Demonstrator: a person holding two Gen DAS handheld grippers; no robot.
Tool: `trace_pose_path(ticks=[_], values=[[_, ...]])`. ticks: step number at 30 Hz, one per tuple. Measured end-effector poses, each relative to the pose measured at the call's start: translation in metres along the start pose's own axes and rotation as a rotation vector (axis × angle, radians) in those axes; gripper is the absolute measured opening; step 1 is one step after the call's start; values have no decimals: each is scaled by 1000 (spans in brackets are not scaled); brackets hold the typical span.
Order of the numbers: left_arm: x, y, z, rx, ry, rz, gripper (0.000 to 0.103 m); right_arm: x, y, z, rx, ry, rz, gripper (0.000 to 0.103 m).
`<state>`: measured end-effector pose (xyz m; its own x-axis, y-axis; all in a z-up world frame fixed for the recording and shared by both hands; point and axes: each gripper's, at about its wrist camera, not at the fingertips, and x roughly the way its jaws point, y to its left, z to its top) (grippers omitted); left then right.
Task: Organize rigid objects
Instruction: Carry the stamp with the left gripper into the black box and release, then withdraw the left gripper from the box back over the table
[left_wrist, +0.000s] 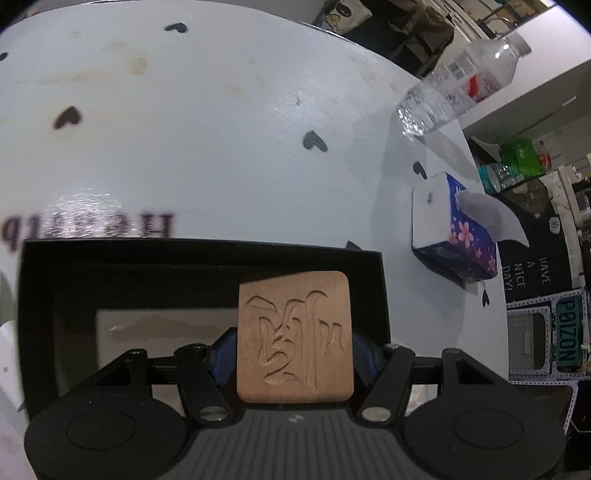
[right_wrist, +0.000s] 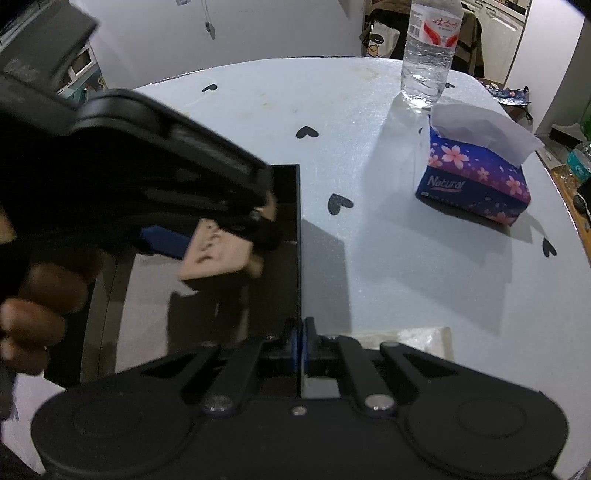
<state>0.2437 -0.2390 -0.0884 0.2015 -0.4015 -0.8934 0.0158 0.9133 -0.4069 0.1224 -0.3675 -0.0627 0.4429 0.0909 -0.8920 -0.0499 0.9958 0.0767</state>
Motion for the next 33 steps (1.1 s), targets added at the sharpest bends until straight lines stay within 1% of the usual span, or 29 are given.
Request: trace_pose_path(ticks=[2, 4, 6, 7, 9, 12, 17, 20, 25, 33], values=[[6, -1, 1, -7, -4, -17, 64, 0, 1, 0, -4, 2, 3, 3], [11, 0, 2, -27, -4, -14, 64, 0, 0, 0, 0, 2, 3, 3], [15, 7, 4, -69, 10, -23, 67, 0, -1, 0, 4, 2, 6, 3], [14, 10, 4, -88, 7, -37, 76, 0, -1, 0, 5, 1, 6, 3], [11, 15, 5, -107, 18, -30, 92, 0, -1, 0, 8, 1, 6, 3], [2, 17, 2, -79, 20, -50, 92, 0, -2, 0, 12, 2, 8, 4], [-17, 18, -8, -23, 7, -27, 92, 1, -2, 1, 15, 6, 12, 4], [-30, 23, -16, -11, -6, -16, 92, 1, -3, 1, 19, 8, 16, 4], [-53, 28, -29, 23, -46, -1, 92, 1, -3, 2, 21, 10, 15, 4], [-86, 28, -52, 120, -120, 43, 92, 2, -4, 3, 27, 10, 18, 4]])
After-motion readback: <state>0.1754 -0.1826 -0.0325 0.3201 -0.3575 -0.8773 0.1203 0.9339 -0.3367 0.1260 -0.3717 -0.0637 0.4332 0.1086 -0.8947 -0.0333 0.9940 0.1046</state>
